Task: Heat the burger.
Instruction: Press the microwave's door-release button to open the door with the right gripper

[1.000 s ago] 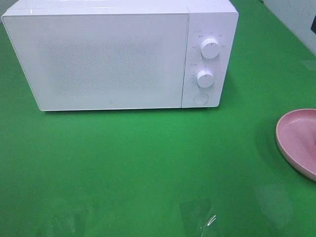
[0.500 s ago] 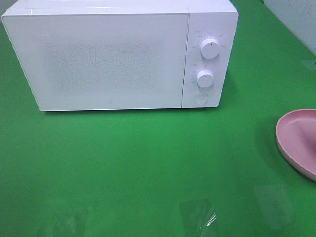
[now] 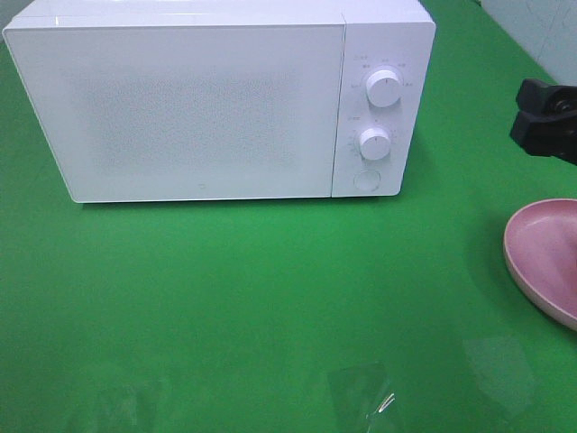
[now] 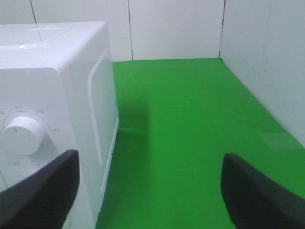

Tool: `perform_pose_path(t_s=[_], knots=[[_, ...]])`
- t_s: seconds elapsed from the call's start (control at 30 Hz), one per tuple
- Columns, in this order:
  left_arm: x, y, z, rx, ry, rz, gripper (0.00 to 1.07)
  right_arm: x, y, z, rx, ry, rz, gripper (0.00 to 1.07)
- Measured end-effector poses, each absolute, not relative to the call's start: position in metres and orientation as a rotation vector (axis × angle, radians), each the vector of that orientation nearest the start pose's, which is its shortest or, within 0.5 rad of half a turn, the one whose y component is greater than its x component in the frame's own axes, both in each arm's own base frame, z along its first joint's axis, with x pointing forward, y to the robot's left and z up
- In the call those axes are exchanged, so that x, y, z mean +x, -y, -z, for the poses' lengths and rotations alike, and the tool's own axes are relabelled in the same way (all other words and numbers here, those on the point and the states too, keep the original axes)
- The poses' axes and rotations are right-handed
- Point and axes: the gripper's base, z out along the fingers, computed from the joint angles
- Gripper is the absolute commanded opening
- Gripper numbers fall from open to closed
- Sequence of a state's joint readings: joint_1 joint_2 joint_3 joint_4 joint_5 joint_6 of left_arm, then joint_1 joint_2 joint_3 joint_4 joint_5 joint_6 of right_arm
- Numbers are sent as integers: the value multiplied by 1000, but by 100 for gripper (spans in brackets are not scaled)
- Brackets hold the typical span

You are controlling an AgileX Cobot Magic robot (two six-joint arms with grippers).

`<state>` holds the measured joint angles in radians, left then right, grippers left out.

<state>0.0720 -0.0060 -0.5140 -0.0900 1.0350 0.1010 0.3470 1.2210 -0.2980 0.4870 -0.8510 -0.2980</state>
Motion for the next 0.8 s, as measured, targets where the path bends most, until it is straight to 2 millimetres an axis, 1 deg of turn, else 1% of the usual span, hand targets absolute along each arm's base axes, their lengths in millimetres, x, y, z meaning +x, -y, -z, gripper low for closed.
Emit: perform_pose_path(t_s=[0.03, 0.1, 0.13, 0.17, 0.2, 0.27, 0.3, 0.37, 0.4, 0.43, 0.47, 0.53, 0.57, 0.67, 0.8], knots=[[-6, 7, -283, 33, -1995, -4, 100, 207, -41, -226, 28, -1614, -7, 75], [-6, 7, -283, 33, -1995, -4, 100, 208, -52, -221, 15, -1614, -15, 75], [-6, 7, -283, 33, -1995, -4, 100, 208, -52, -221, 15, -1614, -15, 75], [-6, 7, -283, 33, -1995, -4, 100, 208, -61, -216, 0, -1619, -20, 75], [-6, 7, -283, 33, -1995, -4, 100, 208, -61, -216, 0, -1619, -20, 75], [-6, 7, -283, 33, -1995, -4, 100, 208, -72, -208, -20, -1630, -16, 75], [-6, 7, -283, 33, -1995, -4, 100, 208, -72, -208, -20, -1630, -16, 75], [-6, 7, -283, 33, -1995, -4, 100, 206, -83, -201, -21, -1639, -22, 75], [-6, 7, -283, 33, -1995, -4, 100, 206, -83, -201, -21, -1639, -22, 75], [-6, 7, -283, 33, -1995, -4, 100, 203, -91, -197, -32, -1643, -27, 75], [-6, 7, -283, 33, -1995, -4, 100, 203, -91, -197, -32, -1643, -27, 75], [-6, 7, -283, 33, -1995, -4, 100, 200, -100, -191, -45, -1650, -29, 75], [-6, 7, -283, 33, -1995, -4, 100, 200, -100, -191, -45, -1650, -29, 75], [-6, 7, -283, 33, -1995, -4, 100, 195, -111, -183, -67, -1670, -32, 75], [-6, 7, -283, 33, -1995, -4, 100, 190, -119, -178, -87, -1683, -42, 75]])
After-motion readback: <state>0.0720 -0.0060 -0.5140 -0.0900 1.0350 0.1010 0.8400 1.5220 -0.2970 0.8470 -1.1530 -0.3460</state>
